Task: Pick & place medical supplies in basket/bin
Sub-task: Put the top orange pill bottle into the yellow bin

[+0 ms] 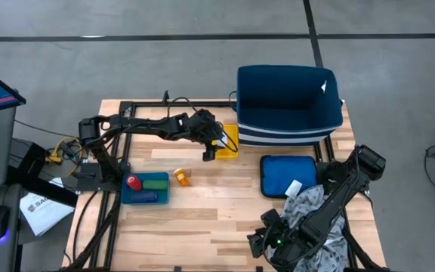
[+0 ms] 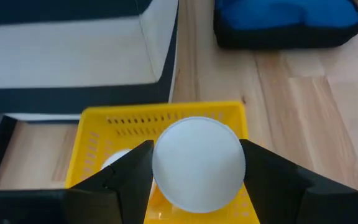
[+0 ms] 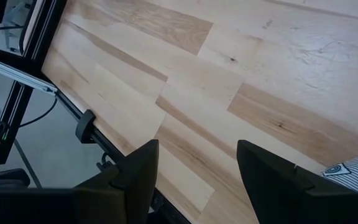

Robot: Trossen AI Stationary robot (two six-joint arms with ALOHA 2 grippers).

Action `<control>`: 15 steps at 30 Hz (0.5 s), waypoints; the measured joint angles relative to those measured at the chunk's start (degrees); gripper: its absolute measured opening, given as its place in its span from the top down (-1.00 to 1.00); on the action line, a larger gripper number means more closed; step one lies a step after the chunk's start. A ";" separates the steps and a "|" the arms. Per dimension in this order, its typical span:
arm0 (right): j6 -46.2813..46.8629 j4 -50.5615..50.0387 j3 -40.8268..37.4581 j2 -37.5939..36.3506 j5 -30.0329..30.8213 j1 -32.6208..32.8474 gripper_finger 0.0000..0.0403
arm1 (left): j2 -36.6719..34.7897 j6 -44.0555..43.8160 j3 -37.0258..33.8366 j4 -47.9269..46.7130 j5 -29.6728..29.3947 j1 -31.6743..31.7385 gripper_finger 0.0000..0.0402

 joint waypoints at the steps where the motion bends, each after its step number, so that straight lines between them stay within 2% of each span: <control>1: 0.00 -0.04 0.00 0.00 0.00 -0.04 -0.06 | 0.05 -0.08 0.00 0.27 -0.01 0.00 -0.07; 15: -0.02 0.55 0.00 0.00 -0.12 -0.74 -0.06 | 3.69 0.02 1.27 0.85 0.02 -0.26 -0.07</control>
